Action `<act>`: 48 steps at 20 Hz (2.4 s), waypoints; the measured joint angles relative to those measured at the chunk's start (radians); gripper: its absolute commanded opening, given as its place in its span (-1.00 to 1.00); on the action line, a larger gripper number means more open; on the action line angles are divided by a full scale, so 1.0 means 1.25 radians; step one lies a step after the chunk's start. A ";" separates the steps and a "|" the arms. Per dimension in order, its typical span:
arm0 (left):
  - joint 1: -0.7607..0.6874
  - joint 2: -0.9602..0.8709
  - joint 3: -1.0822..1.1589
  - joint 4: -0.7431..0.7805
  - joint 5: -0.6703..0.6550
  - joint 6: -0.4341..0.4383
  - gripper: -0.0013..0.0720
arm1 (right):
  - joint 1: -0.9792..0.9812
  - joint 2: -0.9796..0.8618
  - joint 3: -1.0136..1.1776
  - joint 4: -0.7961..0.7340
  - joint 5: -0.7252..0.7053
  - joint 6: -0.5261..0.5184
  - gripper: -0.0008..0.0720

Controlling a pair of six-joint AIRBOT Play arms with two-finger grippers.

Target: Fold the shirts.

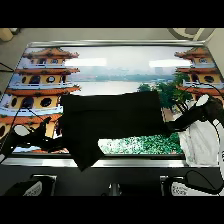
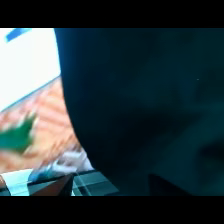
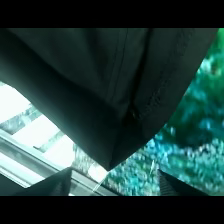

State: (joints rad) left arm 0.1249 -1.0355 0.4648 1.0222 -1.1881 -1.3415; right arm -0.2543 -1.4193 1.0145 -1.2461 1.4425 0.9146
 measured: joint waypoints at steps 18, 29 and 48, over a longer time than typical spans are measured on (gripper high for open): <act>-0.087 -0.025 -0.019 -0.005 0.056 -0.063 -0.91 | 0.026 -0.099 -0.014 0.070 -0.114 0.027 -0.89; -0.087 0.065 0.179 0.070 -0.035 -0.042 -0.92 | 0.035 -0.030 0.160 0.042 -0.128 0.021 -0.93; -0.053 -0.488 0.777 0.089 0.035 -0.073 -0.91 | 0.125 -0.270 0.391 0.089 -0.420 0.006 -0.89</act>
State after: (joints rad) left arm 0.0582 -1.6455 1.4361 1.1339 -1.1442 -1.4326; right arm -0.0986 -1.7569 1.5032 -1.1343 0.9176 0.9222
